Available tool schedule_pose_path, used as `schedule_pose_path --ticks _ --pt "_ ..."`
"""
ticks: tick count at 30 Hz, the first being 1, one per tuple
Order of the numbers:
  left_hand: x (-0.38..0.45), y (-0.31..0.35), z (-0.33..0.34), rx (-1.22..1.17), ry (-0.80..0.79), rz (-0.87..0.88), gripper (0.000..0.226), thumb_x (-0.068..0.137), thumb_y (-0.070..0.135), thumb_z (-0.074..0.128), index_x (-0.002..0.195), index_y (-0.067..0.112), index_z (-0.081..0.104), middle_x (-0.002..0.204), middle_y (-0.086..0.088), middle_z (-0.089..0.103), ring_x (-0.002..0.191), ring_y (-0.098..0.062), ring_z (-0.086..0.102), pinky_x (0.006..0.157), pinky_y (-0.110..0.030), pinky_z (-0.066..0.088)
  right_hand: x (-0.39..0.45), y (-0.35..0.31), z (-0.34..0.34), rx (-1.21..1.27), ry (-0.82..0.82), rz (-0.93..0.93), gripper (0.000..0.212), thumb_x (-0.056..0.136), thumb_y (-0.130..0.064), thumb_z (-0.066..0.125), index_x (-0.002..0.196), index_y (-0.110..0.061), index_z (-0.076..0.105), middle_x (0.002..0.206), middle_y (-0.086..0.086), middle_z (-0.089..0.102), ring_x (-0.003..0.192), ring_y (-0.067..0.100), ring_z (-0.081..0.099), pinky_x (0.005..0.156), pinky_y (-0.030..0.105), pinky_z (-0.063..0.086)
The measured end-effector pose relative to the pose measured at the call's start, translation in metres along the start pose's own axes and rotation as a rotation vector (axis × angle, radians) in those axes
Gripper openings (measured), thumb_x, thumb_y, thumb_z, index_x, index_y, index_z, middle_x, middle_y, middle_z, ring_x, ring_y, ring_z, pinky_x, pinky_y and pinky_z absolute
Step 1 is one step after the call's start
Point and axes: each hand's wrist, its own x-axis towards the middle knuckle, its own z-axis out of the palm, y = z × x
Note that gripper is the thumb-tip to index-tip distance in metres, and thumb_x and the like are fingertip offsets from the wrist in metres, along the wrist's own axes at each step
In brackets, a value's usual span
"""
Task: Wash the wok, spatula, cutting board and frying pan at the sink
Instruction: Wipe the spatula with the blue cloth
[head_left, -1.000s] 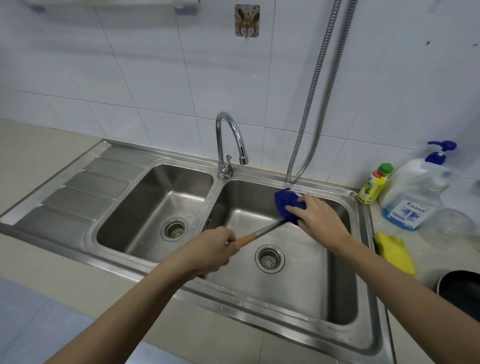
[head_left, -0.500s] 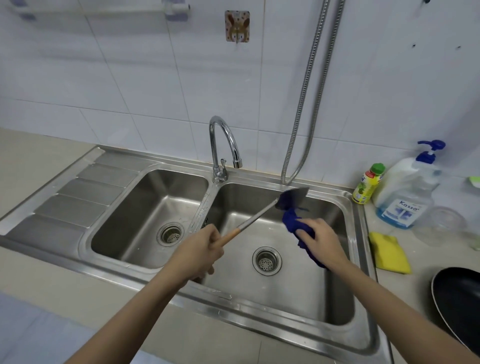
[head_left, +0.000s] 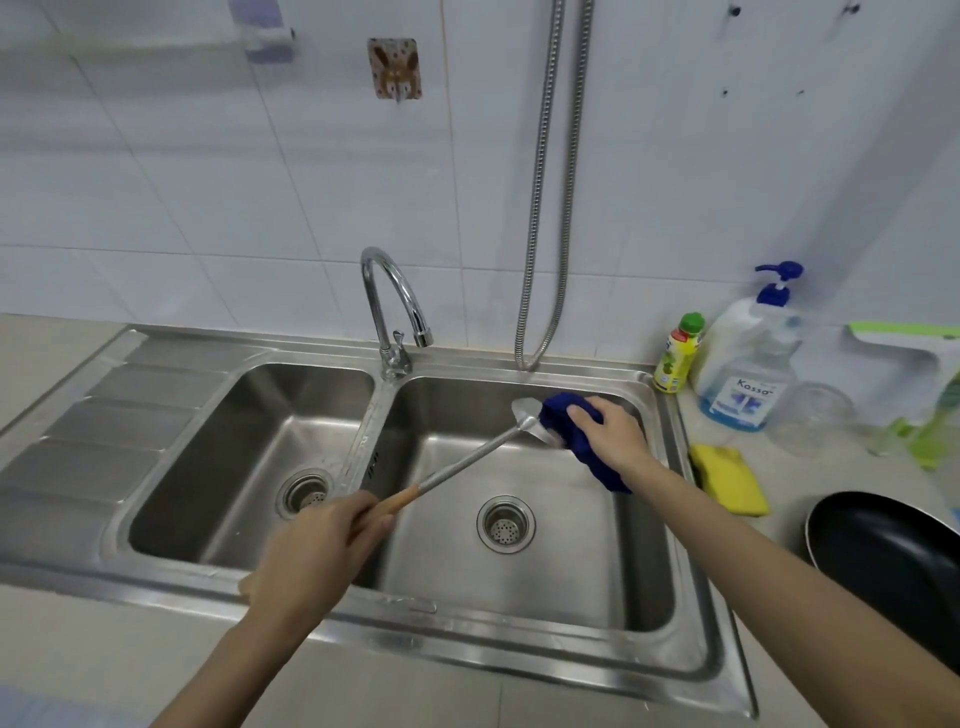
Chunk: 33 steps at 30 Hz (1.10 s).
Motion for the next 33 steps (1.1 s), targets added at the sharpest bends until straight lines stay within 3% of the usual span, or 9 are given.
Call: schedule_pose_path --ticks 5,9,14,17,20,22,26,29,33 --pt "0.004 0.002 -0.006 0.106 0.150 0.078 0.023 0.090 0.052 0.052 0.082 0.031 0.058 0.068 0.013 0.054 0.057 -0.006 0.054 0.049 -0.028 0.046 0.000 -0.010 0.007 -0.337 0.099 -0.145 0.029 0.094 -0.041 0.049 0.112 -0.023 0.064 0.100 0.006 0.061 0.092 0.026 0.058 0.072 0.033 0.043" --pt "0.006 0.027 -0.008 0.296 0.211 0.143 0.025 0.085 0.048 0.061 0.072 0.027 0.058 0.063 0.011 0.055 0.050 -0.010 0.053 0.040 -0.021 0.020 -0.016 -0.022 0.018 -0.437 0.342 -0.203 0.028 0.093 -0.036 0.052 0.113 -0.019 0.063 0.103 0.009 0.054 0.092 0.028 0.055 0.072 0.034 0.047" --pt "0.015 0.042 -0.011 0.418 0.201 0.133 0.037 0.069 0.044 0.081 0.057 0.023 0.053 0.049 0.009 0.051 0.036 -0.012 0.046 0.043 -0.017 0.003 -0.032 -0.033 0.031 -0.367 0.257 -0.433 0.026 0.093 -0.033 0.055 0.115 -0.021 0.063 0.103 0.002 0.054 0.090 0.017 0.054 0.070 0.027 0.043" --pt "0.011 0.042 -0.014 0.368 0.200 0.145 0.036 0.069 0.041 0.082 0.057 0.021 0.054 0.050 0.008 0.051 0.038 -0.015 0.048 0.042 -0.017 0.010 -0.020 -0.028 0.026 -0.386 0.251 -0.356 0.028 0.095 -0.037 0.049 0.113 -0.019 0.062 0.100 0.004 0.055 0.090 0.021 0.055 0.068 0.029 0.041" --pt "0.007 0.046 -0.021 0.319 0.202 0.130 0.027 0.088 0.046 0.060 0.075 0.022 0.059 0.069 0.007 0.059 0.057 -0.016 0.058 0.045 -0.027 0.037 -0.010 -0.022 0.017 -0.346 0.280 -0.226 0.033 0.097 -0.040 0.043 0.107 -0.014 0.062 0.096 0.007 0.057 0.086 0.027 0.058 0.067 0.030 0.040" --pt "0.014 0.047 -0.029 0.319 0.184 0.062 0.030 0.094 0.050 0.046 0.086 0.024 0.058 0.082 0.008 0.061 0.070 -0.015 0.060 0.059 -0.031 0.046 -0.022 -0.030 0.024 -0.317 0.317 -0.347 0.029 0.097 -0.036 0.046 0.105 -0.014 0.063 0.095 0.005 0.058 0.083 0.023 0.058 0.066 0.027 0.037" --pt "0.021 0.050 -0.028 0.334 0.145 0.032 0.031 0.095 0.050 0.045 0.087 0.024 0.059 0.083 0.008 0.063 0.072 -0.015 0.061 0.060 -0.029 0.043 -0.050 -0.047 0.046 -0.468 0.277 -0.688 0.025 0.092 -0.033 0.055 0.104 -0.014 0.066 0.096 0.002 0.058 0.077 0.013 0.056 0.063 0.020 0.041" --pt "0.021 0.039 -0.017 0.116 -0.005 -0.080 0.033 0.092 0.051 0.050 0.080 0.024 0.063 0.067 0.006 0.060 0.061 -0.010 0.058 0.057 -0.029 0.050 -0.048 -0.045 0.046 -0.587 0.298 -0.895 0.039 0.094 -0.041 0.045 0.104 -0.010 0.067 0.094 0.007 0.060 0.073 0.018 0.058 0.060 0.025 0.050" --pt "0.020 0.034 -0.004 -0.426 -0.194 -0.213 0.037 0.091 0.042 0.061 0.063 0.018 0.064 0.049 0.006 0.052 0.046 -0.007 0.045 0.050 -0.024 0.037 -0.052 -0.048 0.053 -0.628 0.272 -1.180 0.046 0.099 -0.042 0.037 0.109 -0.008 0.066 0.097 0.012 0.064 0.078 0.022 0.061 0.065 0.031 0.052"
